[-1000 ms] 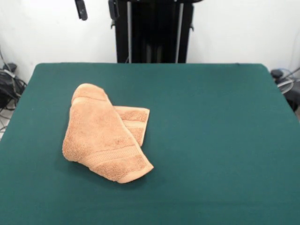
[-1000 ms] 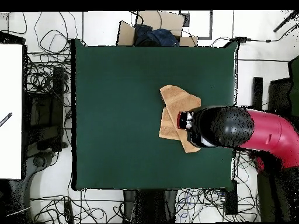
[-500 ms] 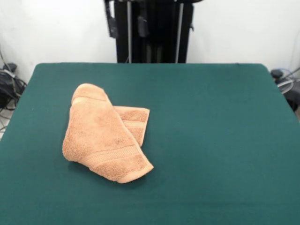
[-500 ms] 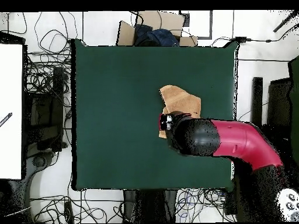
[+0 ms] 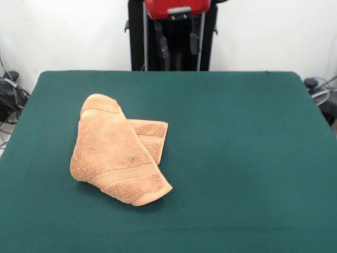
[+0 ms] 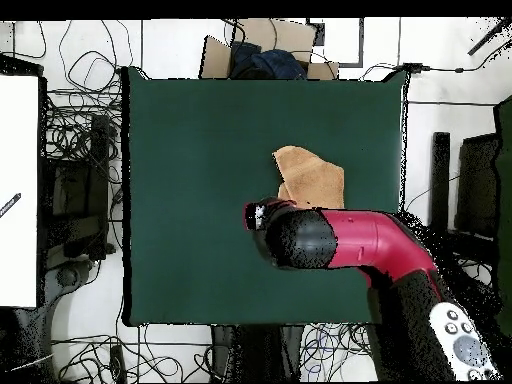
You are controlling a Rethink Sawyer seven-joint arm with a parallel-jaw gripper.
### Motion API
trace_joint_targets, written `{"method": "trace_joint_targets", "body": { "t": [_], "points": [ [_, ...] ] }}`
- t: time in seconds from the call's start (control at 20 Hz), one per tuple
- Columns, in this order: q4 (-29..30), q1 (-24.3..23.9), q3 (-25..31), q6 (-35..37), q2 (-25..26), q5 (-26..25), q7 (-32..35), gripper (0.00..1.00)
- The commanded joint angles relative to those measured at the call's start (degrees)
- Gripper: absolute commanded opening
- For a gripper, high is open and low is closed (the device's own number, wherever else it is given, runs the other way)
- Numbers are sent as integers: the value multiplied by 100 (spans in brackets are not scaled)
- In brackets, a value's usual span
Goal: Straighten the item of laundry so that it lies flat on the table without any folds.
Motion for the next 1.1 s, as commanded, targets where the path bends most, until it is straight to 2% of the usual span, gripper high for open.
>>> {"method": "trace_joint_targets", "body": {
  "t": [0.05,0.15,0.45,0.7,1.1],
  "points": [
    [175,227,-481,-623,1278,-133,799,100],
    [111,263,-522,-692,1454,-129,818,100],
    [132,307,-583,-888,1538,-71,877,100],
    [-23,295,-563,-795,1703,-34,697,100],
    [109,148,-444,-517,1307,30,527,100]
  ]
}}
